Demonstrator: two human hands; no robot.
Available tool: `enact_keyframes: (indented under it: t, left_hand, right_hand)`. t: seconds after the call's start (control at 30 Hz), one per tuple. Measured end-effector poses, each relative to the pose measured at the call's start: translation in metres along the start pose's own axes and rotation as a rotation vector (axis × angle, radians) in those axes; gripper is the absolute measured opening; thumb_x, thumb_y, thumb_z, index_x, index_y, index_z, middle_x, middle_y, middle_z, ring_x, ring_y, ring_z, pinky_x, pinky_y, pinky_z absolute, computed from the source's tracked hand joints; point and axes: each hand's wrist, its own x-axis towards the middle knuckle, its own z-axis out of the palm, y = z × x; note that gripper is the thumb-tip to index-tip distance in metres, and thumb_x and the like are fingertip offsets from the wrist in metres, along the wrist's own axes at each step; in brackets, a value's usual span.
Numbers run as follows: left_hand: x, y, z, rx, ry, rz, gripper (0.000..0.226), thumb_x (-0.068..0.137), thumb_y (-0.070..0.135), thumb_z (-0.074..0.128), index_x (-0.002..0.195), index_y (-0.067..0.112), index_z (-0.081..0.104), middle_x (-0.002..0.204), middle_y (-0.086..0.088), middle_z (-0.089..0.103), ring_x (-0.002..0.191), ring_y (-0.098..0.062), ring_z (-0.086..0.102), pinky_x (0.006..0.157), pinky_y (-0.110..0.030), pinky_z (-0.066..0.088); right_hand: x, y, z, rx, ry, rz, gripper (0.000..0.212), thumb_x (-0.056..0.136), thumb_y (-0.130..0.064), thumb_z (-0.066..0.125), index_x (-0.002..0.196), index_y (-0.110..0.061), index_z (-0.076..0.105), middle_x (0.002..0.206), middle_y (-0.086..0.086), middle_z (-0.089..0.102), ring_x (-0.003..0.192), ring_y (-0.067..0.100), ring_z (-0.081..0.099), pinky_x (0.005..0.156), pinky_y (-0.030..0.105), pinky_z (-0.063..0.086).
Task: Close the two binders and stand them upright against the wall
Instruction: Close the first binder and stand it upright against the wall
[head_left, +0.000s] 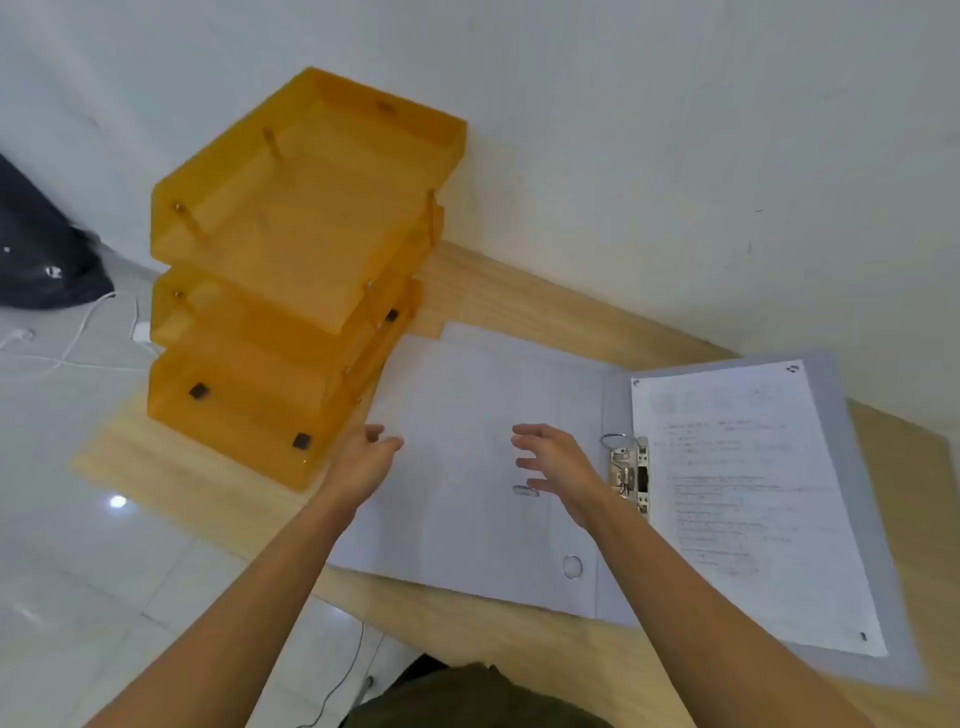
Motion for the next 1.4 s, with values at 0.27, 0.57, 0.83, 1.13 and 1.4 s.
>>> enact_keyframes:
  t: [0.27, 0.57, 0.83, 1.13, 1.4]
  left_hand:
    - [0.033, -0.040, -0.012, 0.140, 0.039, -0.033, 0.086, 0.070, 0.042, 0.063, 0.147, 0.007, 0.046, 0.148, -0.013, 0.053, 0.132, -0.038, 0.054, 0.106, -0.054, 0.049]
    - [0.036, -0.014, 0.007, 0.376, -0.039, -0.025, 0.073, 0.091, 0.025, 0.067, 0.155, 0.010, 0.035, 0.155, -0.019, 0.035, 0.139, -0.039, 0.042, 0.112, -0.041, 0.039]
    - [0.005, 0.010, 0.029, 0.091, -0.003, 0.038, 0.047, 0.091, 0.026, 0.067, 0.134, 0.010, 0.058, 0.126, -0.006, 0.067, 0.105, -0.030, 0.067, 0.093, -0.044, 0.056]
    - [-0.079, 0.086, 0.036, -0.463, -0.537, 0.086, 0.062, 0.101, 0.059, 0.034, 0.136, 0.017, 0.064, 0.126, -0.013, 0.074, 0.108, -0.030, 0.075, 0.089, -0.046, 0.056]
    - [-0.112, 0.087, 0.141, -0.393, -0.586, 0.243, 0.040, 0.107, 0.041, 0.036, 0.124, 0.022, 0.067, 0.110, -0.004, 0.077, 0.090, -0.015, 0.076, 0.081, -0.032, 0.060]
  right_hand:
    - [0.018, 0.019, 0.013, -0.056, 0.049, 0.109, 0.043, 0.096, -0.021, 0.060, 0.139, -0.016, 0.060, 0.135, 0.003, 0.060, 0.127, 0.023, 0.058, 0.092, 0.032, 0.049]
    - [0.009, 0.031, -0.008, -0.092, 0.014, 0.120, 0.050, 0.097, -0.022, 0.058, 0.146, -0.016, 0.052, 0.141, 0.004, 0.057, 0.125, 0.022, 0.057, 0.091, 0.033, 0.046]
    - [-0.011, 0.017, -0.050, -0.009, -0.013, 0.115, 0.049, 0.097, -0.027, 0.060, 0.146, -0.019, 0.053, 0.143, 0.004, 0.055, 0.119, 0.023, 0.057, 0.090, 0.031, 0.050]
    - [-0.054, -0.029, -0.072, 0.206, -0.209, -0.063, 0.046, 0.100, -0.039, 0.052, 0.141, -0.020, 0.058, 0.143, -0.002, 0.059, 0.127, 0.025, 0.062, 0.109, 0.048, 0.049]
    - [-0.100, -0.051, -0.112, 0.229, -0.118, -0.226, 0.042, 0.101, -0.043, 0.049, 0.131, -0.020, 0.067, 0.130, 0.001, 0.069, 0.116, 0.025, 0.070, 0.101, 0.049, 0.056]
